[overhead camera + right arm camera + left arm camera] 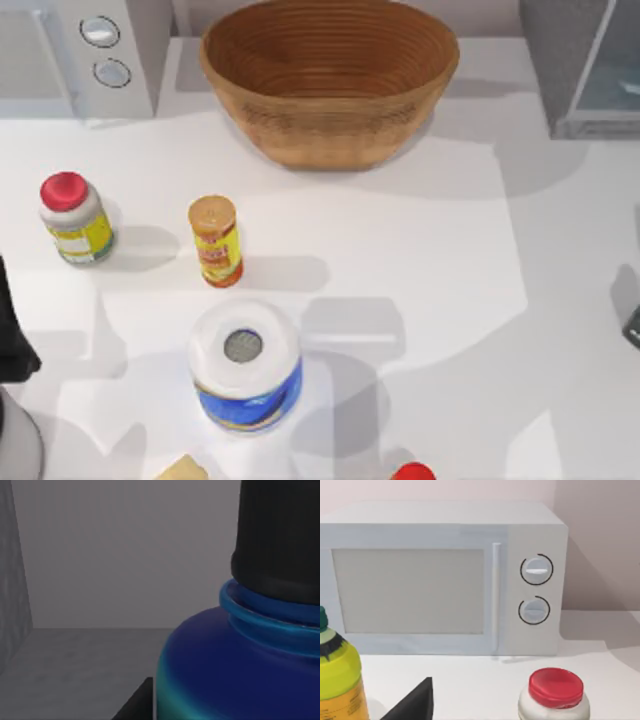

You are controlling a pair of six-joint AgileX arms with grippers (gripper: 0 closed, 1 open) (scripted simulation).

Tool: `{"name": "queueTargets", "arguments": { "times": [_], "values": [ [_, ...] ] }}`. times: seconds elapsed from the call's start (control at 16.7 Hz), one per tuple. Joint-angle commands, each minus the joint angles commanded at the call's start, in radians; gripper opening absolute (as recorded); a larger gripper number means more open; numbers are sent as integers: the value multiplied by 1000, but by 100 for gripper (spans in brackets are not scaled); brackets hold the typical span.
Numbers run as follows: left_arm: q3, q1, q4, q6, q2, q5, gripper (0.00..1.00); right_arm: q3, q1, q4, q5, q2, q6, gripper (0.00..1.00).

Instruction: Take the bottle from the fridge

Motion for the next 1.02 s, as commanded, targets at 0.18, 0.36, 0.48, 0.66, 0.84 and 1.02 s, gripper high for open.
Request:
{"name": "queueTargets", "arguments": {
  "times": [0.18,0.36,0.48,0.66,0.84,1.02],
  "values": [
    [0,0,0,0,0,0,100,0,-3,-3,0,-6,1,0],
    [0,0,0,0,0,0,100,7,-3,-60,0,-55,1,0],
    [0,0,0,0,0,0,100,11,-4,-91,0,-82,2,0],
    [0,0,0,0,0,0,100,20,-3,-149,-1,-130,3,0],
    [0,0,0,0,0,0,100,21,-3,-151,-2,-132,3,0],
    [0,0,0,0,0,0,100,2,-6,-142,-3,-141,4,0]
  ]
}}
